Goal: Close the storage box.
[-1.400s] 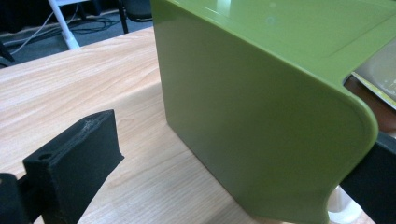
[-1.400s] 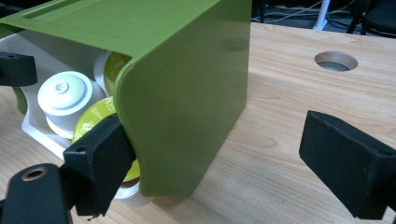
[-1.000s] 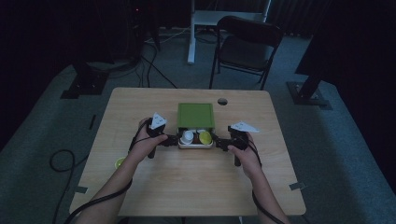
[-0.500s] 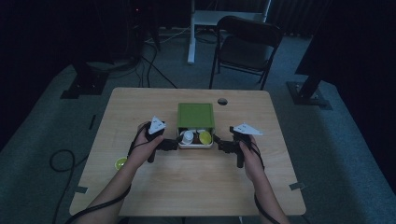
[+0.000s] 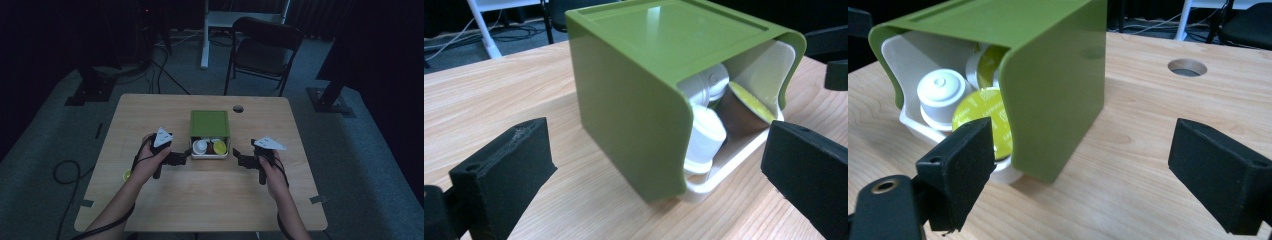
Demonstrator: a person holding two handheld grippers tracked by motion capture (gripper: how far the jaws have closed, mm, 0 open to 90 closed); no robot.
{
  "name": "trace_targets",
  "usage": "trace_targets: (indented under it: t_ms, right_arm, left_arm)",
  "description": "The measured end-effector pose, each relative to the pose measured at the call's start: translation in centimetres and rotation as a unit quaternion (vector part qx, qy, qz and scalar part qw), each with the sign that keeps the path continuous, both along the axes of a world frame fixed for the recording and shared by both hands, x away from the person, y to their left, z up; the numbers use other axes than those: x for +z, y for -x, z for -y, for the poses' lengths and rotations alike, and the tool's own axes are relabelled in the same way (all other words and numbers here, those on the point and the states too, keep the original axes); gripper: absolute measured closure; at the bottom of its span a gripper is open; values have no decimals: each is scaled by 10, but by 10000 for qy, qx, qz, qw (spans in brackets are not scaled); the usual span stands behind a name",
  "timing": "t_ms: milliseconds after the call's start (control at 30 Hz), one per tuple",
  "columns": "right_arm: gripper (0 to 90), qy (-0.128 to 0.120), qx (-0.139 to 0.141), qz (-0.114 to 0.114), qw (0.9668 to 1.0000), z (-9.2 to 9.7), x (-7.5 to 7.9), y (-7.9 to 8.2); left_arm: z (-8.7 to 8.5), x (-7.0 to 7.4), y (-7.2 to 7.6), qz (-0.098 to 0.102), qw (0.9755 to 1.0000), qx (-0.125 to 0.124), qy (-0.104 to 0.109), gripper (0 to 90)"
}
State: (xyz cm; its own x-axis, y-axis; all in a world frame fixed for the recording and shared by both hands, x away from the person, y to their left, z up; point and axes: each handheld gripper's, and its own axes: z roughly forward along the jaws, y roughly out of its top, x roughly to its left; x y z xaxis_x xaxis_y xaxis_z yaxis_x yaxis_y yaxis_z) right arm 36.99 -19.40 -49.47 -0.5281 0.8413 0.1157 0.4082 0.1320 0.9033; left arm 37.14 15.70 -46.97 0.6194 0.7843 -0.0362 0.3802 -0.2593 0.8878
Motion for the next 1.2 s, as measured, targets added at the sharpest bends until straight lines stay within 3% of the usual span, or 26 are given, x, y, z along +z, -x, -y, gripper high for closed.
trace_targets:
  t_ms: [433, 1200]
  right_arm:
    - [112, 42, -249, 31, 9997, 25, 0, 17]
    - [112, 55, -856, 11, 9963, 80, -5, 49]
  left_arm:
    - [-29, 5, 16, 103, 9998, 49, -174, 3]
    - [-80, 12, 35, 137, 9986, 511, -101, 3]
